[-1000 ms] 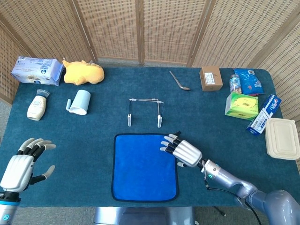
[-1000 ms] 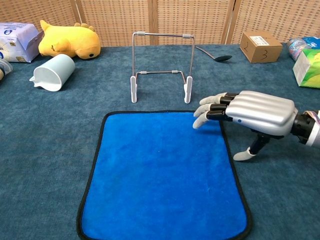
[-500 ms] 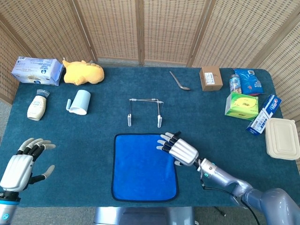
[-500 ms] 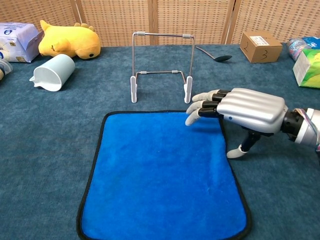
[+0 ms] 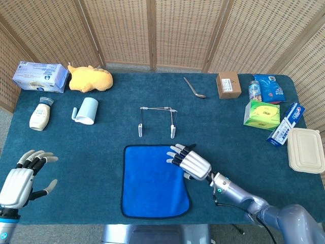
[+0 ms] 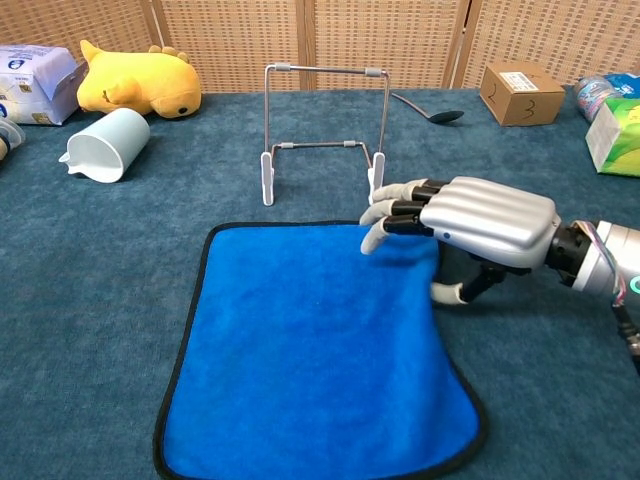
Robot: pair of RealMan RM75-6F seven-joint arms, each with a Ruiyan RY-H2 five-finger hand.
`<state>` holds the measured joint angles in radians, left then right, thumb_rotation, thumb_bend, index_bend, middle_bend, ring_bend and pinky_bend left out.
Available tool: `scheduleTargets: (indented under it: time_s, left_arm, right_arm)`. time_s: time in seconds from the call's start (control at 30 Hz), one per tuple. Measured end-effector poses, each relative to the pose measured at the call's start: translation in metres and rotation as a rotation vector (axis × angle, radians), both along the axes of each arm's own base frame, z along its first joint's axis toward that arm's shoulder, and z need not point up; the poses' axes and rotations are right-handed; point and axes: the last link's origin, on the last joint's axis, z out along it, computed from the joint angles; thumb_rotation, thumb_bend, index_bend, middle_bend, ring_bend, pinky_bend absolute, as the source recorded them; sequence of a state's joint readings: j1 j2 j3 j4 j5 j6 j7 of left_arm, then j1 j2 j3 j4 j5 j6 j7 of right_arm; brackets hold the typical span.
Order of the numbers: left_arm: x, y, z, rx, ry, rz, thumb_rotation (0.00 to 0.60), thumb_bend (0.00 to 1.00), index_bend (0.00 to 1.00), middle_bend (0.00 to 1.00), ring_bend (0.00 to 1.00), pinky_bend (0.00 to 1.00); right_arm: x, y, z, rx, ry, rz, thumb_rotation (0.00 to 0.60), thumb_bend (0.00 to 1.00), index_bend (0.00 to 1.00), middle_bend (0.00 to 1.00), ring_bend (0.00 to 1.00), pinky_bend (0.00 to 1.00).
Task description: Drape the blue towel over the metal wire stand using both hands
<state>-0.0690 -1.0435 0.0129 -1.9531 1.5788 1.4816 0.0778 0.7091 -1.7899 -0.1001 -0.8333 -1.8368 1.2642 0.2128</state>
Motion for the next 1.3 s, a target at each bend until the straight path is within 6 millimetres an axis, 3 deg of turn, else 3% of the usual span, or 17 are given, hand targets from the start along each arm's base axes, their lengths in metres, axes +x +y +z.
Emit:
scheduleTargets:
  time_s: [0.2, 0.37, 0.5, 0.97, 1.3]
  left_arm:
    - [0.000, 0.000, 0.001, 0.002, 0.000, -0.001, 0.600, 0.39, 0.30, 0.27, 0.20, 0.12]
    - [0.000, 0.000, 0.001, 0.001, 0.000, 0.001, 0.600, 0.39, 0.30, 0.27, 0.20, 0.12]
    - [0.000, 0.000, 0.000, -0.003, 0.001, 0.002, 0.600, 0.39, 0.30, 0.27, 0.20, 0.12]
    - [-0.006, 0.006, -0.004, -0.010, 0.178, -0.044, 0.600, 0.39, 0.30, 0.25, 0.19, 0.11]
    - [-0.012, 0.026, -0.034, -0.080, 0.286, -0.188, 0.600, 0.36, 0.31, 0.22, 0.16, 0.10]
  right_arm:
    - [0.001, 0.001, -0.002, -0.013, -0.031, -0.011, 0.600, 0.45, 0.49, 0.23, 0.13, 0.19]
    - [-0.001, 0.001, -0.003, -0.010, -0.038, -0.015, 0.600, 0.40, 0.72, 0.32, 0.16, 0.20]
    - [-0.001, 0.004, -0.004, -0.006, -0.051, -0.020, 0.600, 0.36, 0.82, 0.37, 0.18, 0.21]
    - [0.002, 0.008, -0.002, 0.004, -0.098, -0.043, 0.600, 0.35, 0.86, 0.40, 0.21, 0.21]
    - [0.002, 0.013, 0.001, 0.012, -0.127, -0.062, 0.600, 0.35, 0.86, 0.41, 0.21, 0.21]
